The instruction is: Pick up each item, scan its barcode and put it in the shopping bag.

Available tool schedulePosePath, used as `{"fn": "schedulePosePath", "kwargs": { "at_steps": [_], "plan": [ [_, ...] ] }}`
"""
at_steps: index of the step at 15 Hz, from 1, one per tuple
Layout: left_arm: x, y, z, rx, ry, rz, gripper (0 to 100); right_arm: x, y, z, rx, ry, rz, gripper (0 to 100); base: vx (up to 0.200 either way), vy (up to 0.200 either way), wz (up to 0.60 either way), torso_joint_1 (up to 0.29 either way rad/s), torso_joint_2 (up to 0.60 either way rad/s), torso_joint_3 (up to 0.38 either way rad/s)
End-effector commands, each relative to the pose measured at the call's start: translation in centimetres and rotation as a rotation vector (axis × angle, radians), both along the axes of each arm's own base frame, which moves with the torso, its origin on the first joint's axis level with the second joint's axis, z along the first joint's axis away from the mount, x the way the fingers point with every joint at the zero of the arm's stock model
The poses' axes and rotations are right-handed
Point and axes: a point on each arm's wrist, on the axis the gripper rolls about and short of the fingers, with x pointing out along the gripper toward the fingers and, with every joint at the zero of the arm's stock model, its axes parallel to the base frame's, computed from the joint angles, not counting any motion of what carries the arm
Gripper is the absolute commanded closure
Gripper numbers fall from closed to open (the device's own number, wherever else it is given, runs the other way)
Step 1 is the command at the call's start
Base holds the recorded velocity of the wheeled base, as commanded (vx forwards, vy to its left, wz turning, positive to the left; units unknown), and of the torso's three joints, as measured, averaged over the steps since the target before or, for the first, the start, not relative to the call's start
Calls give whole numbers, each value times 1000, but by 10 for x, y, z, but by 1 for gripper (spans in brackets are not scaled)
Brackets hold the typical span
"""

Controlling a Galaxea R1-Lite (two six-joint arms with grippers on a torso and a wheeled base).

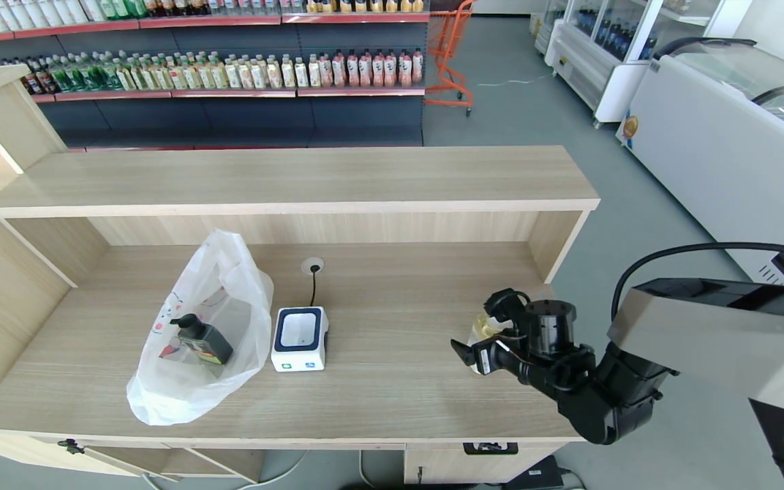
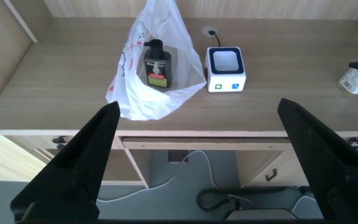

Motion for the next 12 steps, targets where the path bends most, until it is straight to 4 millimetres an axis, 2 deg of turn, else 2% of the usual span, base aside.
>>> {"fn": "schedulePosePath", "kwargs": {
  "at_steps": [1, 6, 7, 12],
  "plan": [
    [0, 0, 0, -1, -1, 0, 0, 5, 4, -6, 1, -5, 5, 0, 0, 0, 0, 0, 0, 0],
    [0, 0, 0, -1, -1, 0, 0, 5, 5, -8, -12, -24, 18, 0, 0, 0, 0, 0, 0, 0],
    [0, 0, 0, -1, -1, 0, 0, 5, 4, -7, -7, -34, 16, 100, 0, 0, 0, 0, 0, 0],
    [0, 0, 0, -1, -1, 0, 0, 6, 5, -5, 1, -60, 12, 100, 0, 0, 0, 0, 0, 0]
  ]
}}
